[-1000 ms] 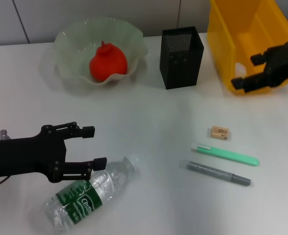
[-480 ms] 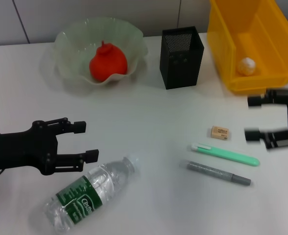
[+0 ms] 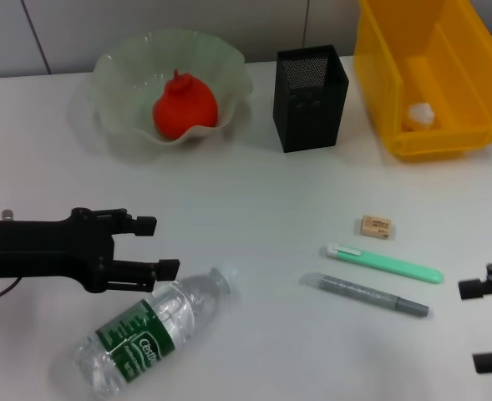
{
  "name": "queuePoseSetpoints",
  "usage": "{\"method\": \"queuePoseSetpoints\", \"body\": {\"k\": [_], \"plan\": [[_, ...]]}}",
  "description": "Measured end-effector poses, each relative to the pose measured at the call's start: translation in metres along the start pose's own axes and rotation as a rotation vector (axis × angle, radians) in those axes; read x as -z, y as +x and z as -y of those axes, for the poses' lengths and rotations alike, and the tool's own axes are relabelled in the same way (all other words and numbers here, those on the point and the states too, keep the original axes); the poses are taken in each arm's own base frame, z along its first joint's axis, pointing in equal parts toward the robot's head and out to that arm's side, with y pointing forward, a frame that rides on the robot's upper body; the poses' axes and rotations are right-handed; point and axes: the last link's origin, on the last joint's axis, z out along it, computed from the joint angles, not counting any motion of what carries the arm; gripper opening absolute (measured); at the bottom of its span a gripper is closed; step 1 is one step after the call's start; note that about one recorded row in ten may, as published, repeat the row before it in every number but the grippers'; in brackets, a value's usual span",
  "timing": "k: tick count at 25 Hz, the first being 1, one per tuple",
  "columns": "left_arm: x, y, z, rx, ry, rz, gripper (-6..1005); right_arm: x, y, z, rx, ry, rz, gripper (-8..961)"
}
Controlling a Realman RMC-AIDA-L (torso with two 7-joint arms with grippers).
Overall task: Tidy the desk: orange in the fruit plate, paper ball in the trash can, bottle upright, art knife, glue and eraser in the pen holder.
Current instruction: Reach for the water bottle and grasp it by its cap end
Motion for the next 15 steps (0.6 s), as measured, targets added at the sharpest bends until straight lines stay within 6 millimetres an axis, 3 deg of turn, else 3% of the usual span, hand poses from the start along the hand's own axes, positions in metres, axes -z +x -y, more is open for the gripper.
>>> {"method": "queuePoseSetpoints", "body": {"k": [5,9,13,14,15], "plan": [[-0.007,0.019,-0.002,-0.023,0.033,0.091,761,0.008,0.005,-0.008,0.000,-0.001,0.006,840],[-0.020,0.056,-0.013,-0.060,0.089,0.203,758,0.011,0.008,-0.010,0.001,0.015,0.011,840],[-0.023,0.060,-0.016,-0.073,0.102,0.228,756,0.016,0.009,-0.011,-0.005,0.036,0.016,840],[-0.045,0.079,-0.031,-0.121,0.173,0.379,756,0.017,0.009,-0.011,-0.006,0.042,0.019,840],[-0.054,0.084,-0.036,-0.127,0.185,0.428,755,0.017,0.009,-0.011,-0.006,0.044,0.020,841]]}}
